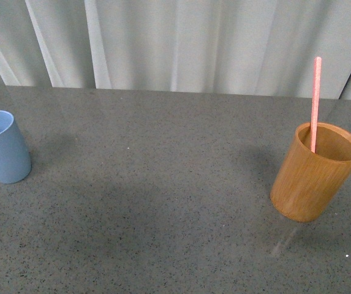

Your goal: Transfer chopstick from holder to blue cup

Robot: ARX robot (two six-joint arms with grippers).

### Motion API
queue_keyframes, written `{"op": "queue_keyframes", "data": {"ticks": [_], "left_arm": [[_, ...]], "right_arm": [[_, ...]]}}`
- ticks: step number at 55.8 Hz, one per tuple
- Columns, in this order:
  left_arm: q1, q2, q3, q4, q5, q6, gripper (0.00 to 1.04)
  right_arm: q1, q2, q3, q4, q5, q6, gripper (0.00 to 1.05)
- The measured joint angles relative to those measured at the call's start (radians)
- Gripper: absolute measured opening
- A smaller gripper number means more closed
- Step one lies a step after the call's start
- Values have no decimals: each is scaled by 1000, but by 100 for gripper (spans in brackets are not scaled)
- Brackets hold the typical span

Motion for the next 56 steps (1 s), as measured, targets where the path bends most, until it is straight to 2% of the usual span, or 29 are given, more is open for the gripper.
{"op": "queue_keyframes", "data": {"ticks": [56], "left_arm": [[0, 0, 0, 0, 0, 0, 98]], "right_arm": [[0, 0, 0, 0, 0, 0, 95]]}}
